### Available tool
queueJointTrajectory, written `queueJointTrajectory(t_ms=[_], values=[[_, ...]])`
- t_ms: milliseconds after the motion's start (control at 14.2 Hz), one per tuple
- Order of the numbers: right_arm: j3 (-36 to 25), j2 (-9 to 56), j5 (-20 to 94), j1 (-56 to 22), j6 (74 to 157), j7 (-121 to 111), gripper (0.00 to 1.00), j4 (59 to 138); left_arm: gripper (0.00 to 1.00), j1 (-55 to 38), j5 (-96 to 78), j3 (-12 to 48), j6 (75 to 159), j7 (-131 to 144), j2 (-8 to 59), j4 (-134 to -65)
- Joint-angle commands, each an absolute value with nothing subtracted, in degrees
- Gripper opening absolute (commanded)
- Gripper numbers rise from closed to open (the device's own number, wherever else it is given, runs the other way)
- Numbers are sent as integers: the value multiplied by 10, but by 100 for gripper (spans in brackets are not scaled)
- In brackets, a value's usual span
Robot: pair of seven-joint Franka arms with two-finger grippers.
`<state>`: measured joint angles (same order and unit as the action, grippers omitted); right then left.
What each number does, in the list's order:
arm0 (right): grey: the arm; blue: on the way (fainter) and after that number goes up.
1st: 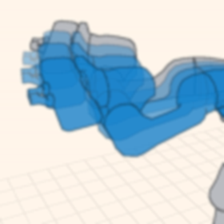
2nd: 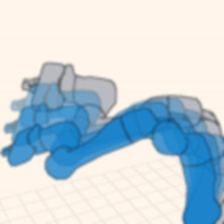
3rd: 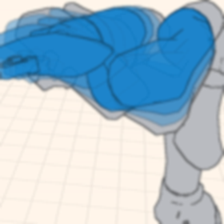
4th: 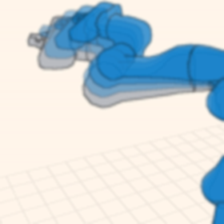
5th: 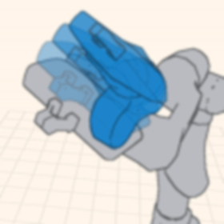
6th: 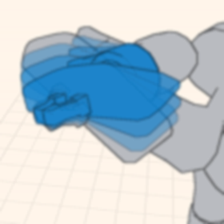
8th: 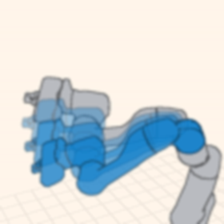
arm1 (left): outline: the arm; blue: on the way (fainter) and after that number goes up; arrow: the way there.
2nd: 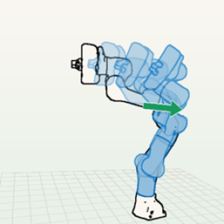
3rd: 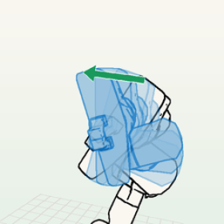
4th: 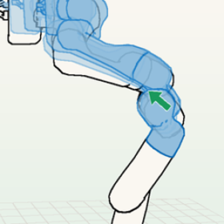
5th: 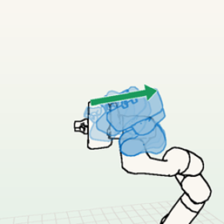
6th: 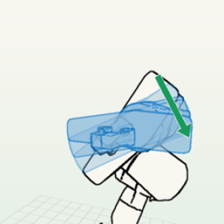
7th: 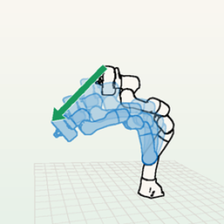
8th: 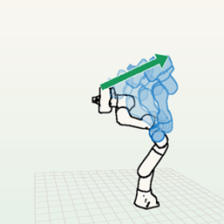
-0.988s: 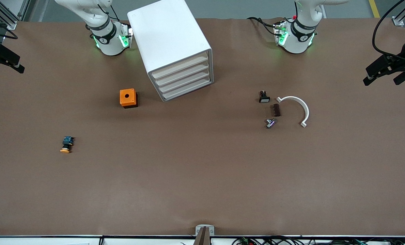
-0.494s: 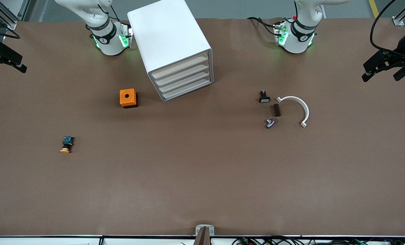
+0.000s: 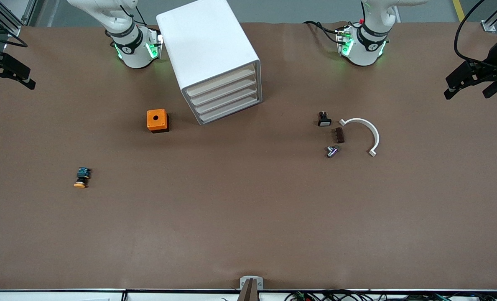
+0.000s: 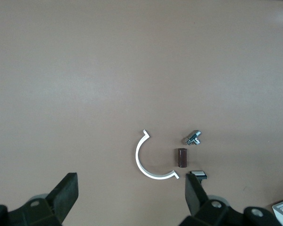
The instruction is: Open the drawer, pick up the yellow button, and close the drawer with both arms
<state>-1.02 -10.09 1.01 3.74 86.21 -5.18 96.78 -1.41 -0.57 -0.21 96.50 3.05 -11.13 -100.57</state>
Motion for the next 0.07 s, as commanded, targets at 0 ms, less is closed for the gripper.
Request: queueJointTrajectory(t_ms=[0], values=[[-9,-114,13,36,860,-51,100,977,100,-12,5,1,955,32,-112,-999]])
